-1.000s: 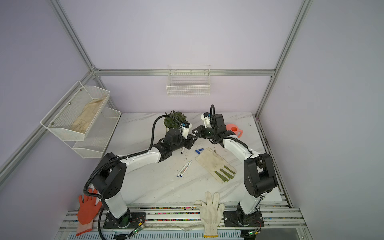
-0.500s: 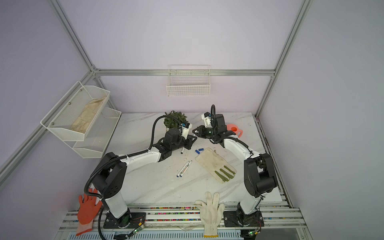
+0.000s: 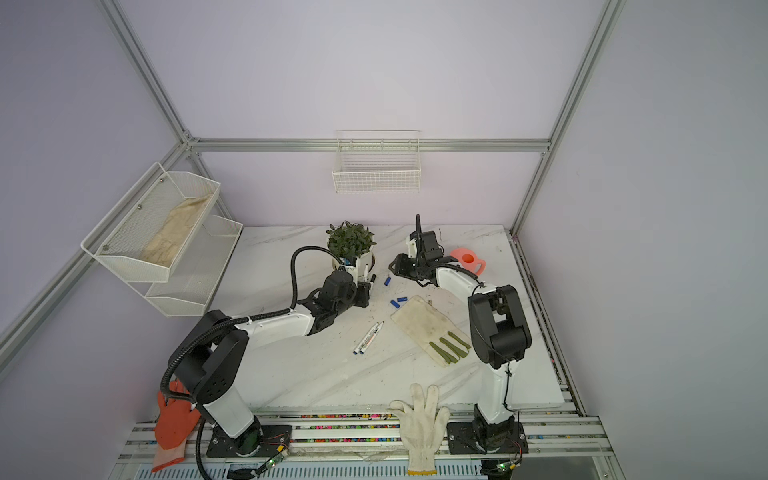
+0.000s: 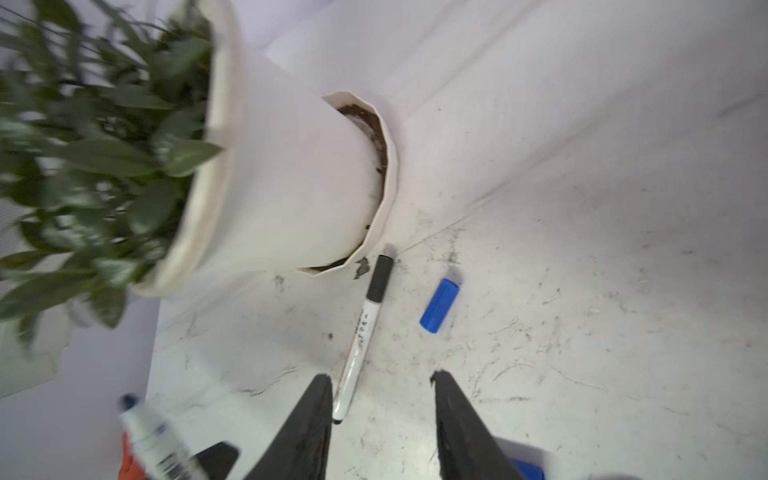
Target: Insert the pens into the pen caps
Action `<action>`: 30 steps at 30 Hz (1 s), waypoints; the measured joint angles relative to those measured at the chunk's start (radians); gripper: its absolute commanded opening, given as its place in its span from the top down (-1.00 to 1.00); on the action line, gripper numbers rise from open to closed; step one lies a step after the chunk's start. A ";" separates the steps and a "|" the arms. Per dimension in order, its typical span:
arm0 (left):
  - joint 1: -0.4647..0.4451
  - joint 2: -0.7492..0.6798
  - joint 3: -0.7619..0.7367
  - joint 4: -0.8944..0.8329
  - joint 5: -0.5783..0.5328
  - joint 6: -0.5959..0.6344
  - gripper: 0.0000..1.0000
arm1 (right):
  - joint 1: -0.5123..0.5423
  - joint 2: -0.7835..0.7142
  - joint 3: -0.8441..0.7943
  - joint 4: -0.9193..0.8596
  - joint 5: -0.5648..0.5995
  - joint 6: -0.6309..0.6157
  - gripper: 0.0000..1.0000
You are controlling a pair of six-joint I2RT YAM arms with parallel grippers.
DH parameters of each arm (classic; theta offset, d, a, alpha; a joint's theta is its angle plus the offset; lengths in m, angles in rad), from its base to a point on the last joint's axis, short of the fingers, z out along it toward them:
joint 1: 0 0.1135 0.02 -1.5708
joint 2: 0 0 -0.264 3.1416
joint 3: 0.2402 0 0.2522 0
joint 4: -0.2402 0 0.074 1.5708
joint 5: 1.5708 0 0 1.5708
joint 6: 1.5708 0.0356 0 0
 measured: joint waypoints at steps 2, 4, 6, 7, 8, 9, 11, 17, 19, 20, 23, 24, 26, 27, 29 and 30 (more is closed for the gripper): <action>0.002 -0.028 -0.019 0.002 -0.020 -0.006 1.00 | 0.006 0.053 0.039 -0.024 0.024 -0.002 0.15; 0.003 -0.047 -0.029 0.004 -0.031 -0.010 1.00 | 0.014 0.098 0.083 -0.049 0.043 -0.005 0.15; 0.005 -0.063 -0.039 0.004 -0.040 -0.013 1.00 | 0.026 0.143 0.134 -0.071 0.063 -0.011 0.15; 0.006 -0.069 -0.043 0.005 -0.044 -0.013 1.00 | 0.030 0.159 0.153 -0.079 0.068 -0.014 0.15; 0.006 -0.075 -0.048 0.004 -0.048 -0.013 1.00 | 0.037 0.177 0.177 -0.093 0.079 -0.019 0.15; 0.006 -0.081 -0.052 0.003 -0.051 -0.012 1.00 | 0.043 0.195 0.201 -0.107 0.089 -0.023 0.15; 0.008 -0.089 -0.056 0.003 -0.056 -0.012 1.00 | 0.058 0.232 0.254 -0.141 0.114 -0.037 0.15; 0.008 -0.113 -0.082 -0.001 -0.084 -0.012 1.00 | 0.105 0.335 0.393 -0.253 0.228 -0.088 0.15; 0.008 -0.122 -0.090 -0.004 -0.094 -0.012 1.00 | 0.121 0.356 0.420 -0.283 0.273 -0.105 0.15; 0.008 -0.126 -0.093 -0.004 -0.098 -0.012 1.00 | 0.131 0.360 0.433 -0.297 0.301 -0.112 0.15; 0.008 -0.139 -0.102 -0.004 -0.105 -0.011 1.00 | 0.150 0.362 0.447 -0.332 0.356 -0.128 0.15; 0.008 -0.143 -0.103 -0.004 -0.107 -0.011 1.00 | 0.154 0.362 0.448 -0.341 0.372 -0.132 0.15; 0.008 -0.149 -0.103 -0.005 -0.109 -0.009 1.00 | 0.164 0.362 0.446 -0.352 0.393 -0.136 0.16; 0.008 -0.152 -0.103 -0.005 -0.109 -0.008 1.00 | 0.167 0.362 0.442 -0.351 0.401 -0.135 0.16; 0.008 -0.157 -0.103 -0.004 -0.111 -0.003 1.00 | 0.169 0.354 0.426 -0.342 0.410 -0.135 0.19; 0.008 -0.158 -0.103 -0.004 -0.111 -0.002 1.00 | 0.169 0.348 0.414 -0.337 0.414 -0.135 0.21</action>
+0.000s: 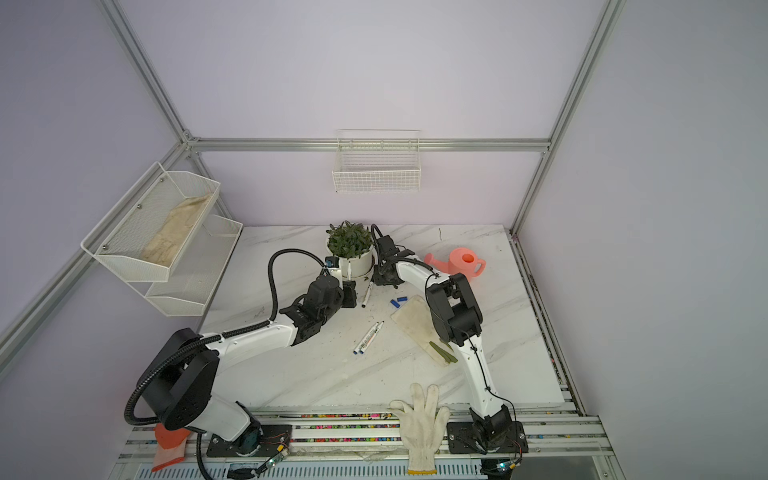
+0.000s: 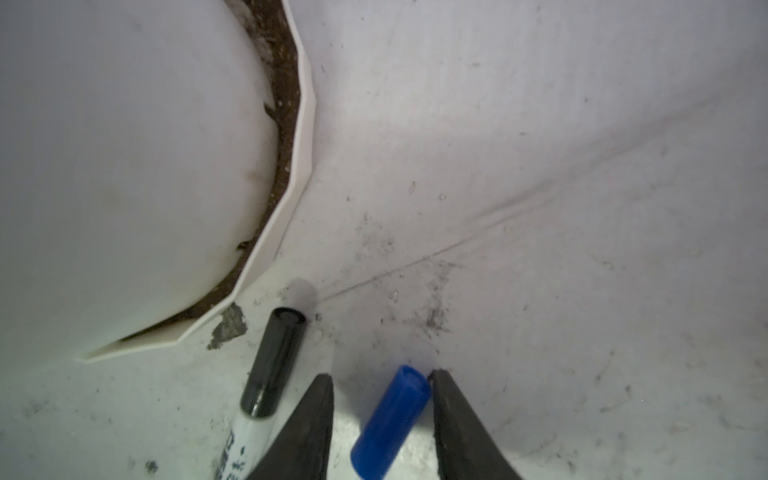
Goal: Insert the pens into the pen caps
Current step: 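Grasp a loose blue cap on the table with the right gripper, then lift the blue cap and bring it above the held marker tip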
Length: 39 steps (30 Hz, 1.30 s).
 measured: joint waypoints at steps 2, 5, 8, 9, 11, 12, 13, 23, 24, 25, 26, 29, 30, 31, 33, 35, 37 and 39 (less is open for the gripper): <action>0.000 0.000 0.000 0.000 0.000 0.001 1.00 | 0.000 -0.011 -0.022 0.011 0.006 0.002 0.29; 0.000 0.000 0.000 0.000 0.000 0.001 1.00 | -0.001 -0.015 -0.030 0.014 0.008 0.002 0.43; 0.000 0.000 0.000 0.000 0.000 0.001 1.00 | -0.001 -0.015 -0.030 0.013 0.010 0.003 0.49; 0.000 0.000 0.000 0.000 0.000 0.001 1.00 | -0.001 -0.015 -0.030 0.013 0.010 0.003 0.49; 0.000 0.000 0.000 0.000 0.000 0.001 1.00 | -0.001 -0.015 -0.031 0.013 0.010 0.002 0.51; 0.000 0.000 0.000 0.000 0.001 0.001 1.00 | -0.001 -0.015 -0.032 0.014 0.011 0.000 0.52; 0.000 0.000 0.000 0.000 0.001 0.001 1.00 | -0.001 -0.015 -0.034 0.016 0.011 -0.002 0.52; 0.000 0.000 0.000 0.000 0.024 0.007 1.00 | -0.001 -0.067 -0.123 0.045 0.033 -0.020 0.51; 0.000 0.000 0.000 0.000 0.028 0.007 1.00 | -0.001 -0.072 -0.132 0.050 0.036 -0.022 0.57; 0.000 0.001 0.000 0.000 0.031 0.008 1.00 | -0.001 -0.074 -0.138 0.055 0.038 -0.024 0.62; 0.000 0.001 0.000 0.000 0.036 0.008 1.00 | -0.001 -0.075 -0.140 0.057 0.041 -0.026 0.70; 0.000 0.001 0.000 0.000 0.055 0.013 1.00 | -0.003 -0.075 -0.140 0.065 0.037 -0.028 0.88; 0.000 0.001 0.000 0.001 0.068 0.018 1.00 | -0.006 -0.075 -0.139 0.070 0.032 -0.031 0.92; 0.000 0.001 0.000 0.001 0.077 0.020 1.00 | -0.008 -0.075 -0.139 0.073 0.027 -0.031 0.94; 0.000 0.001 0.000 0.004 0.107 0.029 1.00 | -0.016 -0.075 -0.138 0.079 0.003 -0.034 0.98; 0.000 0.001 0.000 0.012 0.142 0.038 1.00 | -0.028 -0.086 -0.154 0.101 -0.030 -0.033 0.99; 0.000 0.001 0.000 0.026 0.182 0.046 1.00 | -0.044 -0.131 -0.214 0.139 -0.070 -0.025 1.00; 0.000 0.001 0.000 0.039 0.221 0.051 1.00 | -0.064 -0.230 -0.318 0.202 -0.122 -0.013 1.00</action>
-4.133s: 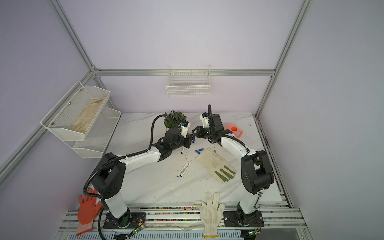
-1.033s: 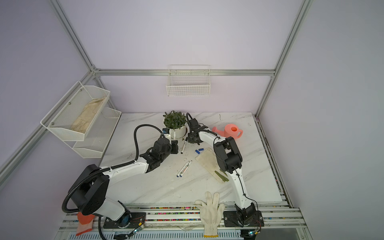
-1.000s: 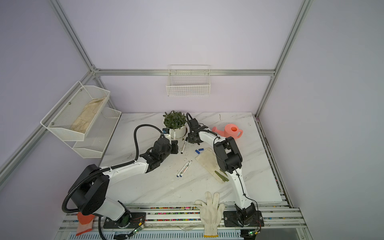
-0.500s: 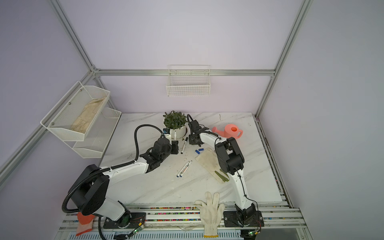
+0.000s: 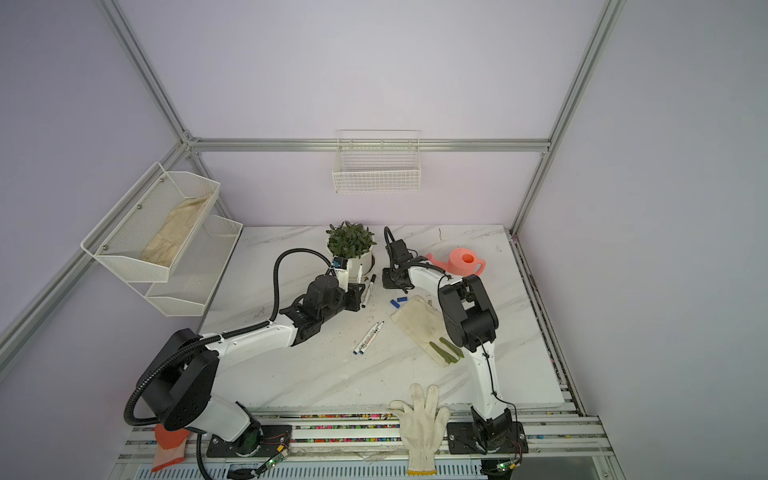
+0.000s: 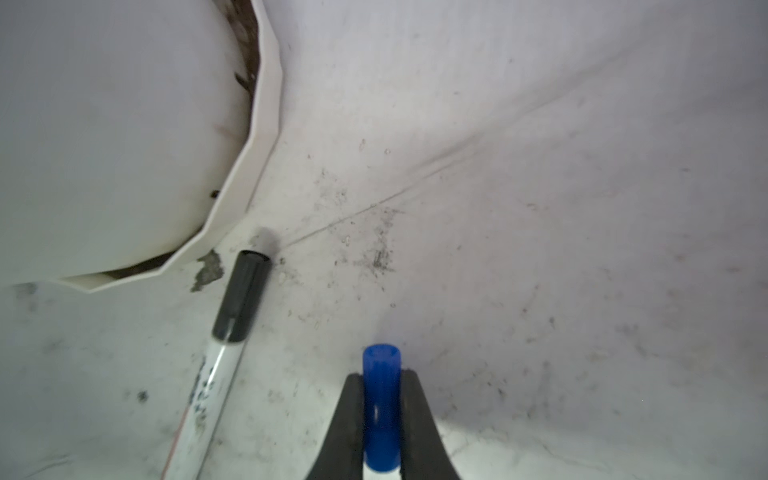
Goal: Insert the pens into the pen caps
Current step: 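Lift the blue cap and bring it above the held marker tip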
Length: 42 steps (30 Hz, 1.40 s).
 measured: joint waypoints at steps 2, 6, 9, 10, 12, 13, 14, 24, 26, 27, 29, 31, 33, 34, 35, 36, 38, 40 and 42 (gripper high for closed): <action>-0.002 0.000 0.000 0.014 0.030 0.008 1.00 | -0.016 -0.137 -0.103 0.075 -0.060 0.016 1.00; -0.016 0.000 0.000 0.049 0.076 0.031 1.00 | -0.043 -0.388 -0.209 0.247 -0.202 0.047 1.00; -0.036 0.000 0.000 0.074 0.099 0.048 1.00 | -0.043 -0.506 -0.256 0.393 -0.320 0.081 1.00; -0.042 0.001 0.000 0.080 0.105 0.053 1.00 | -0.043 -0.530 -0.277 0.434 -0.352 0.094 1.00; -0.053 0.006 0.000 0.094 0.109 0.063 1.00 | -0.042 -0.557 -0.326 0.504 -0.409 0.124 1.00; -0.058 0.010 0.000 0.099 0.110 0.066 1.00 | -0.040 -0.559 -0.348 0.525 -0.425 0.136 1.00; -0.062 0.014 0.000 0.102 0.110 0.069 1.00 | -0.038 -0.557 -0.365 0.537 -0.445 0.148 1.00; -0.075 0.020 0.000 0.127 0.100 0.069 1.00 | -0.038 -0.523 -0.402 0.552 -0.504 0.183 1.00; -0.077 0.020 0.000 0.130 0.097 0.069 1.00 | -0.038 -0.523 -0.402 0.551 -0.507 0.182 1.00; -0.079 0.020 0.000 0.132 0.095 0.069 1.00 | -0.038 -0.522 -0.402 0.551 -0.508 0.182 1.00; -0.079 0.020 0.000 0.139 0.094 0.069 1.00 | -0.038 -0.521 -0.402 0.551 -0.509 0.182 1.00; -0.079 0.020 0.000 0.146 0.093 0.069 1.00 | -0.038 -0.519 -0.402 0.549 -0.509 0.178 1.00; -0.079 0.020 0.000 0.151 0.093 0.069 1.00 | -0.038 -0.519 -0.402 0.544 -0.508 0.173 1.00; -0.080 0.020 0.000 0.154 0.093 0.069 1.00 | -0.038 -0.519 -0.402 0.543 -0.508 0.171 1.00; -0.079 0.020 0.000 0.157 0.092 0.069 1.00 | -0.038 -0.519 -0.402 0.542 -0.507 0.170 1.00; -0.079 0.020 0.000 0.161 0.090 0.069 1.00 | -0.038 -0.519 -0.402 0.542 -0.507 0.169 1.00; -0.080 0.020 0.000 0.165 0.087 0.069 1.00 | -0.038 -0.519 -0.402 0.542 -0.506 0.166 1.00; -0.080 0.020 0.000 0.169 0.083 0.069 1.00 | -0.038 -0.519 -0.402 0.542 -0.506 0.166 1.00; -0.080 0.020 0.000 0.171 0.079 0.069 1.00 | -0.038 -0.519 -0.402 0.540 -0.506 0.162 1.00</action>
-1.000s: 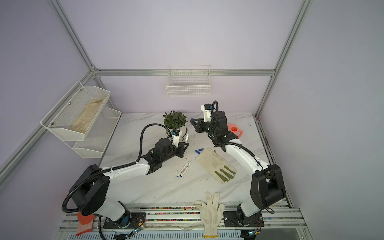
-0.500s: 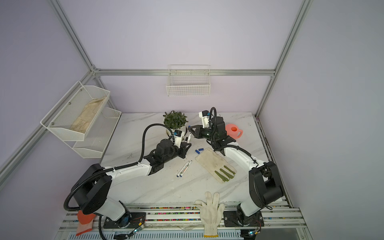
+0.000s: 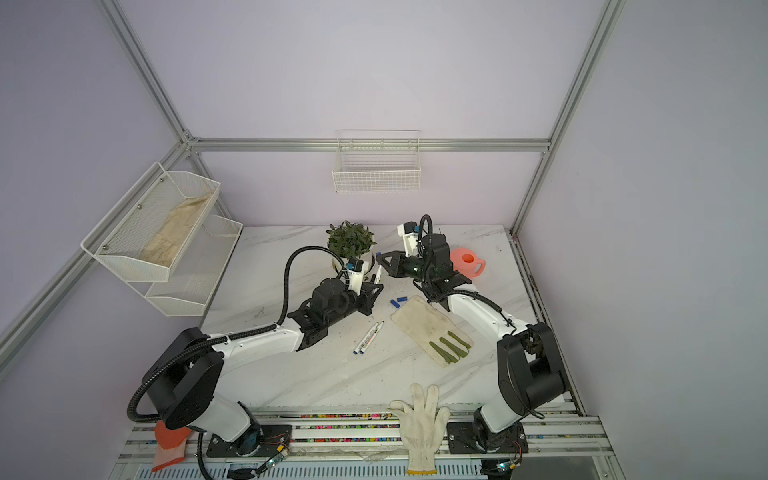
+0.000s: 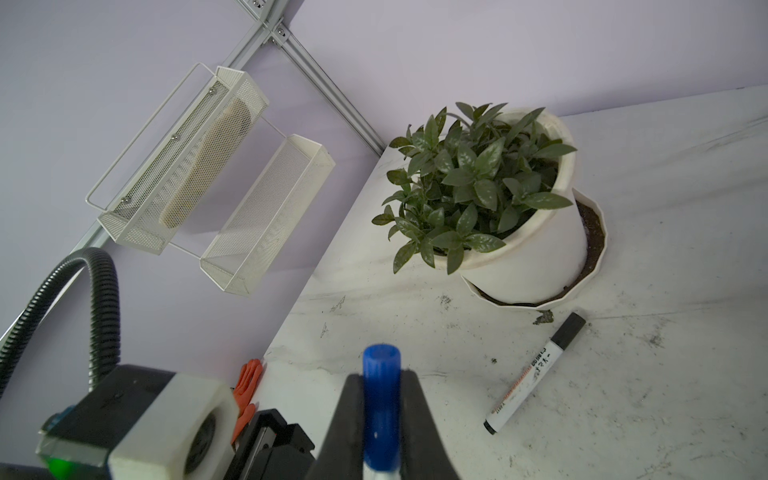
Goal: Insert the pens into the pen caps
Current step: 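Lift the blue cap and bring it above the held marker tip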
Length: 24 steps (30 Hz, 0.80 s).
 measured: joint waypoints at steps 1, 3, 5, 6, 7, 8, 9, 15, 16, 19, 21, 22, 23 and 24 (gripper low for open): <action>0.000 0.000 0.000 0.000 -0.001 0.000 1.00 | 0.000 0.000 0.000 -0.001 0.000 -0.003 1.00; 0.000 0.000 0.000 0.000 -0.003 0.000 1.00 | 0.000 0.000 0.000 -0.004 0.000 -0.008 1.00; 0.000 0.000 0.000 0.000 -0.005 0.000 1.00 | 0.000 0.000 0.000 -0.005 0.000 -0.011 1.00; 0.000 0.000 0.000 0.001 -0.006 0.000 1.00 | 0.000 0.000 0.000 -0.005 0.000 -0.012 1.00; 0.000 0.000 0.000 0.002 -0.008 0.000 1.00 | 0.000 0.000 0.000 -0.005 -0.001 -0.013 1.00; 0.000 0.000 0.000 0.005 -0.008 -0.001 1.00 | 0.000 0.000 0.000 -0.005 -0.002 -0.014 1.00; 0.000 0.000 0.000 0.011 -0.009 -0.001 1.00 | 0.000 0.000 0.000 -0.005 -0.002 -0.014 1.00; 0.011 0.022 0.000 0.094 0.018 -0.047 1.00 | -0.001 -0.014 0.000 -0.003 -0.011 -0.018 1.00; 0.014 0.026 0.000 0.112 0.030 -0.056 1.00 | -0.004 -0.018 0.000 0.000 -0.013 -0.018 1.00; 0.025 0.039 0.003 0.158 0.069 -0.076 1.00 | -0.012 -0.028 -0.003 0.016 -0.025 -0.014 1.00; 0.032 0.045 0.004 0.183 0.095 -0.080 1.00 | -0.018 -0.035 -0.008 0.031 -0.043 -0.010 1.00; 0.034 0.046 0.006 0.188 0.105 -0.080 1.00 | -0.022 -0.037 -0.009 0.036 -0.051 -0.010 1.00; 0.037 0.049 0.012 0.191 0.114 -0.079 1.00 | -0.026 -0.039 -0.010 0.043 -0.063 -0.009 1.00; 0.039 0.054 0.024 0.193 0.124 -0.077 1.00 | -0.030 -0.041 -0.011 0.054 -0.072 -0.009 1.00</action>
